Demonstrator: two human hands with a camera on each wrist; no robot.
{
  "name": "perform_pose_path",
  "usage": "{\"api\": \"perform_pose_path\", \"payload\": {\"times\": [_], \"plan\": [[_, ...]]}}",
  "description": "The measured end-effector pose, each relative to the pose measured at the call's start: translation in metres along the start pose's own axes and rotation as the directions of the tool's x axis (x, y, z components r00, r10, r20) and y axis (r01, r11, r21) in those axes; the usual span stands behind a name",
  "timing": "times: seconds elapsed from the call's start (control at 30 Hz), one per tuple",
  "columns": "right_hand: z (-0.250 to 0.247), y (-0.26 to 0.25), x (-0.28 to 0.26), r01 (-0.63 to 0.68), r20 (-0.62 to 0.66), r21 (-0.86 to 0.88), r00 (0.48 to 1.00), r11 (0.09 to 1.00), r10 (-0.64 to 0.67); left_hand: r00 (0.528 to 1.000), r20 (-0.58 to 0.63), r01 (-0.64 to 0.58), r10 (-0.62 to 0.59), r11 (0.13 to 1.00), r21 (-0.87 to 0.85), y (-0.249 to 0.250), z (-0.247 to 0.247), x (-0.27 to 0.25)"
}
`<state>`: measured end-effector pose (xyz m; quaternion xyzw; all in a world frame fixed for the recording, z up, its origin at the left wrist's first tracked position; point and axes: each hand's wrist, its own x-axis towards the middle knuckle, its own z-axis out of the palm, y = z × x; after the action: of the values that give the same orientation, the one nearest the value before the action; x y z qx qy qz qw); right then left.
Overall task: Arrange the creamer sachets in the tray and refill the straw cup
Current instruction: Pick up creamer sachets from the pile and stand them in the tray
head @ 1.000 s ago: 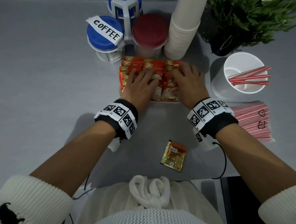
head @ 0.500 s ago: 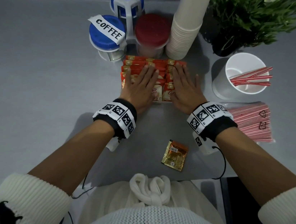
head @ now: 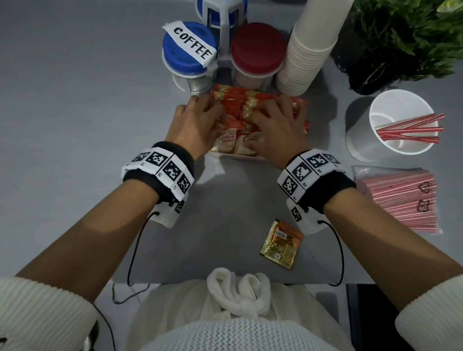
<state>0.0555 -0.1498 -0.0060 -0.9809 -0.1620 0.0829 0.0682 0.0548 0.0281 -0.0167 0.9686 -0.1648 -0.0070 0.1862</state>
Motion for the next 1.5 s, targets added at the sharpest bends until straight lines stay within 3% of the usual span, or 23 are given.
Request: {"api": "perform_pose_path", "payload": {"times": [0.1,0.23,0.5,0.67,0.8,0.9,1.0,1.07,1.17,1.27,1.33,1.5], "plan": [[0.003,-0.003,0.003,-0.048,-0.029,-0.026,0.998,0.998,0.048,1.000,-0.001,0.014,-0.014,1.000,-0.001,0.000,0.003,0.001],[0.001,0.003,0.004,-0.117,-0.031,-0.035,0.993,0.993,0.116,0.992,0.107,0.063,-0.072,0.994,0.087,-0.001,-0.003,0.007],[0.002,0.000,0.004,-0.145,-0.041,-0.038,0.989,0.989,0.144,0.975,0.202,0.075,-0.094,0.992,0.101,-0.004,-0.012,0.008],[-0.010,0.008,-0.010,-0.144,-0.088,0.094,0.984,0.985,0.153,0.973,0.199,0.098,-0.115,0.991,0.094,0.008,-0.015,0.005],[-0.019,0.019,-0.032,-0.159,-0.128,0.192,0.974,0.968,0.186,0.994,0.093,0.047,-0.058,0.993,0.109,0.026,-0.019,0.004],[-0.017,0.029,-0.054,-0.155,-0.130,0.256,0.973,0.954,0.193,0.994,0.080,-0.077,0.079,0.997,-0.022,0.049,-0.014,-0.001],[-0.009,0.038,-0.080,-0.117,-0.016,0.348,0.991,0.930,0.131,0.951,0.248,-0.150,0.184,0.977,-0.151,0.075,0.000,-0.010],[-0.002,0.042,-0.097,-0.159,0.118,0.360,0.985,0.919,0.124,0.900,0.384,-0.149,0.208,0.973,-0.179,0.089,0.014,-0.019],[0.011,0.046,-0.121,-0.259,0.335,0.302,0.930,0.918,0.152,0.805,0.557,-0.157,0.204,0.979,-0.132,0.105,0.035,-0.033],[0.019,0.045,-0.142,-0.326,0.436,0.271,0.880,0.906,0.186,0.721,0.672,-0.164,0.167,0.984,-0.069,0.117,0.050,-0.043],[0.024,0.044,-0.150,-0.316,0.440,0.228,0.877,0.921,0.192,0.706,0.693,-0.172,0.144,0.985,-0.030,0.123,0.058,-0.048],[0.037,0.044,-0.159,-0.295,0.386,0.237,0.903,0.925,0.189,0.732,0.667,-0.237,0.140,0.970,0.056,0.130,0.067,-0.056]]}}
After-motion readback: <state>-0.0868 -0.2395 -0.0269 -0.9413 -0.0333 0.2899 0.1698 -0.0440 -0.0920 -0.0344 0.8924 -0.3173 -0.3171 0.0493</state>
